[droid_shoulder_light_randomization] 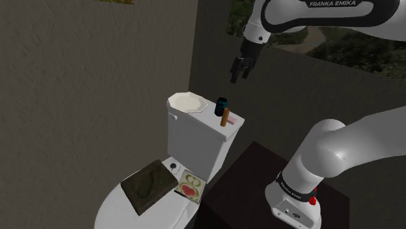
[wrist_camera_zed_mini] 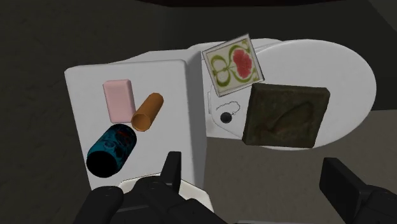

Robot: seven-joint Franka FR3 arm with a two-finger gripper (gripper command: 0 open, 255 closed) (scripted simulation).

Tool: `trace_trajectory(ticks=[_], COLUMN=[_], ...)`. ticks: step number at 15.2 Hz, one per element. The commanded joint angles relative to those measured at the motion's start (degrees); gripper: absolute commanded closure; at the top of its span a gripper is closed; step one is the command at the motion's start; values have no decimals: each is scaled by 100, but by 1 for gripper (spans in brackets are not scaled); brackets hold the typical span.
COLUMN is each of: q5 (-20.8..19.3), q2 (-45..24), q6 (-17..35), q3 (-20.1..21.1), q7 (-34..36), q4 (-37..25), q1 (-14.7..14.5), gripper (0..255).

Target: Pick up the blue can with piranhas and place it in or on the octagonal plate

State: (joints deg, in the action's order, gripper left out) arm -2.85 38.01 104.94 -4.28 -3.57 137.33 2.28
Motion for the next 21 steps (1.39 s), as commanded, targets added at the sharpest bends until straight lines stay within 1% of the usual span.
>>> trace_trajectory(ticks=[1, 7, 12, 16, 21], q5=[-74, -161, -43, 237, 836], q2=[-190, -1115, -2058, -2900, -4032], q6=[325, 1292, 2027, 2527, 2987], q3=[-187, -711, -1134, -1435, -1668], q7=[-225, -858, -1451, -2005, -2806], q4=[114, 134, -77, -393, -971], q1=[52, 139, 153, 147, 217], gripper=[0, 0, 0, 0, 0])
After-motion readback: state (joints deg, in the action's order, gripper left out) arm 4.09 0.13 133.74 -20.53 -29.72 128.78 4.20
